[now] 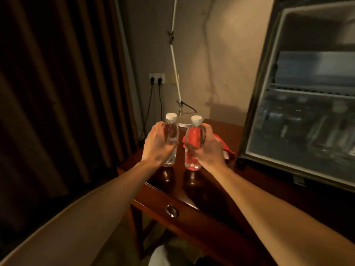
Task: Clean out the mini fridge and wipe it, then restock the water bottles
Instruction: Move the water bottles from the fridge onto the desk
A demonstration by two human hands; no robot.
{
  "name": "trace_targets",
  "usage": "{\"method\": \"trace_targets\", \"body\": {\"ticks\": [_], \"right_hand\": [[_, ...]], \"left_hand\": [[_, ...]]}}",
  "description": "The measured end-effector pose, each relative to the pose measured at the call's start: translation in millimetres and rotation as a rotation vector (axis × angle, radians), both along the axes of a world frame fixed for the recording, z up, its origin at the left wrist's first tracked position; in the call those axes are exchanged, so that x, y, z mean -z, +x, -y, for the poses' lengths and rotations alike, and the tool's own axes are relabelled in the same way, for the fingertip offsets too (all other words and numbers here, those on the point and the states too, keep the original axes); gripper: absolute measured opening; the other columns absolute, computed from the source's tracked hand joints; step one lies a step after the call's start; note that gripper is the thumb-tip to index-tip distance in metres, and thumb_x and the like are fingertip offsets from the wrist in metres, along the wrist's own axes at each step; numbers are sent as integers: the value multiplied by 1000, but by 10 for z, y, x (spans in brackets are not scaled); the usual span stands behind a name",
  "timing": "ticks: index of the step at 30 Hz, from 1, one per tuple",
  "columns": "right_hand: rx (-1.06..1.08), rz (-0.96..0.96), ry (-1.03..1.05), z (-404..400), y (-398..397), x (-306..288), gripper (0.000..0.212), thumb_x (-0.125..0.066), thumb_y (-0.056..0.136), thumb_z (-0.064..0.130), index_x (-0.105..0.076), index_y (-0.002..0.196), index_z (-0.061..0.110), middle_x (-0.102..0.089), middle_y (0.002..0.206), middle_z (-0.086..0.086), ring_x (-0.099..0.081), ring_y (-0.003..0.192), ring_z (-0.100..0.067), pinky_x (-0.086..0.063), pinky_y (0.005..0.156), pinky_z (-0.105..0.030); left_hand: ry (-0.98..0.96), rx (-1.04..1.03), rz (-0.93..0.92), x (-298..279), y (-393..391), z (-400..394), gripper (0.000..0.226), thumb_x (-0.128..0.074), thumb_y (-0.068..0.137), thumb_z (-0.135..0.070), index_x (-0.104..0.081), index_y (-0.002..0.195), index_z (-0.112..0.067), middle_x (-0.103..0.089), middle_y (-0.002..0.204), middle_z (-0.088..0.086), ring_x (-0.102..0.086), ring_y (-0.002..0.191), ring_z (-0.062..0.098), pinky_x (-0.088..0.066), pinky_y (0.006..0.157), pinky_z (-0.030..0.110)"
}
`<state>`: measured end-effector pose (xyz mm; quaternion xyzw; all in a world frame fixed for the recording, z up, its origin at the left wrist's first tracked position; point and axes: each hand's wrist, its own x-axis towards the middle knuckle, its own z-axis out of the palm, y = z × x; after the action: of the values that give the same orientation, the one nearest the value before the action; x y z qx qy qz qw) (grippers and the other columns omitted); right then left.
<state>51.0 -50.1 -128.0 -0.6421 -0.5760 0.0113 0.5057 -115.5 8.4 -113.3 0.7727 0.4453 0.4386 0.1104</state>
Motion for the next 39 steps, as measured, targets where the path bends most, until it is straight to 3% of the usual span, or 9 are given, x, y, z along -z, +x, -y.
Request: {"method": "trace_targets", "body": {"ticks": [6,10,16,22,29,34,39], "right_hand": [[-108,28,18,-647,-337,135,65,-71,80,59,-41,128,28,-68,106,3,-66,98,-19,-54,78,-38],[-163,-5,-7,-1038,-394,198,72,-77,75,52,-42,132,25,-66,114,0,-63,105,-21,-48,80,-31],[-197,-37,-38,-1436,-389,196,67,-78,76,39,-43,131,25,-65,114,0,-62,108,-21,-42,78,-26],[-196,-29,-52,-1635,-283,187,67,-78,77,35,-40,132,27,-63,118,2,-59,111,-19,-48,86,-34],[-174,-69,-79,-1679,-244,196,73,-80,76,28,-39,135,22,-60,124,-1,-57,115,-22,-41,84,-27],[-158,-74,-162,-1552,-167,93,88,-82,74,34,-32,145,17,-59,130,-6,-52,125,-24,-43,99,-37],[-110,28,-183,-1127,64,27,87,-79,79,31,-29,148,17,-60,129,-10,-56,120,-25,-47,95,-37]], "left_hand": [[-38,-112,-15,192,-340,-474,70,-85,73,-33,-45,128,-17,-57,124,1,-59,112,19,-52,94,43],[-28,-137,6,259,-366,-743,66,-83,73,-39,-46,125,-19,-58,120,-3,-60,108,15,-54,91,40],[-57,-189,15,246,-378,-1075,71,-83,72,-43,-44,127,-19,-59,122,-2,-60,109,16,-55,90,41],[-80,-169,7,230,-295,-1240,73,-84,72,-38,-43,127,-17,-57,125,0,-57,113,17,-52,93,37],[-108,-151,22,254,-206,-1242,75,-85,72,-33,-41,130,-13,-51,128,4,-55,116,21,-50,96,41],[-137,-224,-80,196,-243,-1120,91,-85,70,-42,-34,140,-12,-44,139,8,-53,120,24,-48,95,40],[-72,-236,-161,124,-209,-833,57,-77,80,-36,-44,121,-15,-50,120,2,-59,99,21,-55,78,41]]}}
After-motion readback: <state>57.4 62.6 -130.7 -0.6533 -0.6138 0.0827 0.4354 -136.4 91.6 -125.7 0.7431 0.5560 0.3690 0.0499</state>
